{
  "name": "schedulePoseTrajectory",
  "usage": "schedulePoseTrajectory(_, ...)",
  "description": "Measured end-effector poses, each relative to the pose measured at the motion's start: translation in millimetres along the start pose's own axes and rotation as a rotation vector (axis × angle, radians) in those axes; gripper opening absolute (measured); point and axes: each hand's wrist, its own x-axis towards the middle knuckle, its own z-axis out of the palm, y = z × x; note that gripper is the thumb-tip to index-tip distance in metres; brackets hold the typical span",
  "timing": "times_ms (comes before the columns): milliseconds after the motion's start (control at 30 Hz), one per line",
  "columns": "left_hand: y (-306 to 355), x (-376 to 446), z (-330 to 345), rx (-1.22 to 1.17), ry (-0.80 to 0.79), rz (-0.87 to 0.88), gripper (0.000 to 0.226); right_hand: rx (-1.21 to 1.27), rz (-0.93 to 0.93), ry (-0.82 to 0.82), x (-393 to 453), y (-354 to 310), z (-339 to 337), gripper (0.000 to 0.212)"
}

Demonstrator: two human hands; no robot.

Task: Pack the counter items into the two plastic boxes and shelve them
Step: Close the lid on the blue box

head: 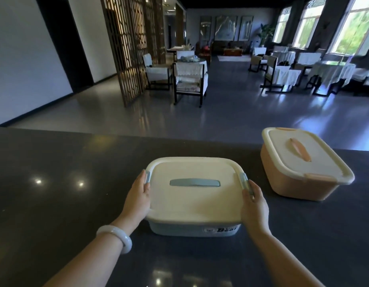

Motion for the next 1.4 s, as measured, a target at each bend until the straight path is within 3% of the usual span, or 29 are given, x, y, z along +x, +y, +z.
schedulePoseTrajectory(367,19.2,120.0,35.3,0.009,-0.02,-0.056,0.047,0.077,0.031,-0.021,114.6,-12.6,51.5,0.038)
schedulePoseTrajectory(667,25.3,222.0,60.0,-0.021,-0.043,-0.044,0.045,0.061,0.042,0.084,192.6,-19.3,97.0,0.037)
schedulePoseTrajectory(900,22.6,242.9,64.8,-0.037,-0.044,0.007,0.046,0.031,0.039,0.074,212.4,-20.6,105.3,0.04)
schedulePoseTrajectory(1067,32.1,239.4,59.7,0.261,-0.074,0.066,0.048,-0.211,0.076,-0.06,206.3,-37.7,93.3,0.047)
schedulePoseTrajectory(1133,39.4,232.3,57.3,0.412,-0.062,0.125,0.048,-0.344,0.032,-0.088,199.5,-41.5,79.2,0.047)
schedulePoseTrajectory(1233,56.5,213.8,67.4,0.631,0.002,0.352,0.05,-0.457,-0.02,-0.098,186.7,-42.7,48.8,0.046)
schedulePoseTrajectory(1400,111.9,159.3,106.7,0.424,-0.121,0.548,0.04,-0.552,-0.097,-0.048,171.3,-50.8,-10.7,0.039)
